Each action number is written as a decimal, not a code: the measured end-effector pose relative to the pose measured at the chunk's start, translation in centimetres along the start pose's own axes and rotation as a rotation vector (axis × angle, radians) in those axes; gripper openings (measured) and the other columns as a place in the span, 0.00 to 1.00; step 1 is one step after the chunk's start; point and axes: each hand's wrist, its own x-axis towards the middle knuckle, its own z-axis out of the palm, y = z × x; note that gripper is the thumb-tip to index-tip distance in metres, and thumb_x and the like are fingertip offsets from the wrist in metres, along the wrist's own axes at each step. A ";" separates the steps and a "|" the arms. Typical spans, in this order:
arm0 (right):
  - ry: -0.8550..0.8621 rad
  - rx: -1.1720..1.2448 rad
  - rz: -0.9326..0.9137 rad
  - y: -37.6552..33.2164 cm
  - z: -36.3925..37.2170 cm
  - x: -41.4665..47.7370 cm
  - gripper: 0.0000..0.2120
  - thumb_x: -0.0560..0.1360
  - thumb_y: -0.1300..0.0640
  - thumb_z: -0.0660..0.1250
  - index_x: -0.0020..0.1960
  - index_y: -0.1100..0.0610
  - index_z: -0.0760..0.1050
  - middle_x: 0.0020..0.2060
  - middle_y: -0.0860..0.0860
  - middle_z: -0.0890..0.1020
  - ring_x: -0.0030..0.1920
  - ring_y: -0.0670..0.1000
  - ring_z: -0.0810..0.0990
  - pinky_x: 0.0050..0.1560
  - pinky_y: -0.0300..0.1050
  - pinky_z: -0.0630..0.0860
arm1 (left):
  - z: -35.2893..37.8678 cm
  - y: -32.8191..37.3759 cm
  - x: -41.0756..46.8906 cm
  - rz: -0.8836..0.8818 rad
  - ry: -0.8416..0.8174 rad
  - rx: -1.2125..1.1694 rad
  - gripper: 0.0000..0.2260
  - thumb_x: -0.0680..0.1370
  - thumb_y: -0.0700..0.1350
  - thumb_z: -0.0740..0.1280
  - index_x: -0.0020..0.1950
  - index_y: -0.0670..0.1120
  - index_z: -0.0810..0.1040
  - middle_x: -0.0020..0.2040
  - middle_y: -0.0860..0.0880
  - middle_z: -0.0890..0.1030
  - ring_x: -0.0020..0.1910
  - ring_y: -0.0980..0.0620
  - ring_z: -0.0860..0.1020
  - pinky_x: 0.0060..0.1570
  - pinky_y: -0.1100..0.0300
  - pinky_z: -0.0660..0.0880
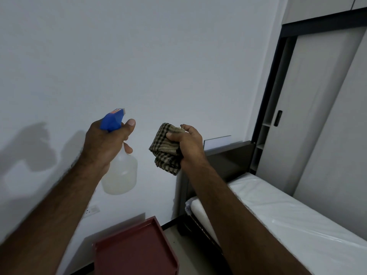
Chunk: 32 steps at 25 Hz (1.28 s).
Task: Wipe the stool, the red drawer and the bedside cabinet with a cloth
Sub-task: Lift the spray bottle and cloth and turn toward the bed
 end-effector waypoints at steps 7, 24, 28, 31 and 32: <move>0.148 -0.034 -0.044 -2.6 -4.7 -2.8 0.27 0.72 0.72 0.74 0.66 0.54 0.75 0.53 0.58 0.85 0.52 0.62 0.87 0.48 0.65 0.85 | 3.2 2.0 -2.0 -0.014 -0.099 -0.052 0.22 0.76 0.56 0.74 0.69 0.55 0.77 0.46 0.44 0.81 0.34 0.42 0.82 0.49 0.47 0.80; 0.668 -0.062 -0.136 -9.9 -40.5 -14.0 0.30 0.73 0.73 0.71 0.71 0.54 0.71 0.57 0.59 0.82 0.47 0.60 0.87 0.42 0.58 0.86 | 34.1 2.7 -20.9 -0.095 -0.551 -0.111 0.17 0.77 0.56 0.73 0.54 0.43 0.79 0.42 0.41 0.82 0.28 0.51 0.82 0.44 0.54 0.79; 0.858 -0.098 -0.087 -8.5 -49.6 -19.3 0.30 0.75 0.72 0.66 0.73 0.52 0.69 0.54 0.59 0.82 0.47 0.60 0.86 0.45 0.64 0.85 | 42.4 -0.8 -28.0 -0.157 -0.751 -0.146 0.17 0.77 0.58 0.73 0.51 0.44 0.78 0.40 0.47 0.83 0.34 0.50 0.84 0.55 0.48 0.79; 0.966 -0.070 -0.063 -6.4 -55.0 -23.6 0.30 0.75 0.71 0.64 0.74 0.52 0.66 0.58 0.62 0.81 0.47 0.62 0.86 0.46 0.68 0.84 | 46.8 -3.8 -32.7 -0.180 -0.861 -0.129 0.22 0.76 0.62 0.71 0.53 0.43 0.78 0.38 0.45 0.85 0.36 0.53 0.85 0.53 0.51 0.79; 1.013 -0.067 -0.047 -5.6 -56.6 -25.0 0.30 0.75 0.71 0.64 0.73 0.51 0.66 0.60 0.62 0.80 0.46 0.63 0.86 0.44 0.68 0.84 | 48.1 -4.8 -34.5 -0.182 -0.917 -0.125 0.23 0.77 0.63 0.70 0.54 0.43 0.78 0.39 0.44 0.85 0.36 0.56 0.85 0.50 0.54 0.78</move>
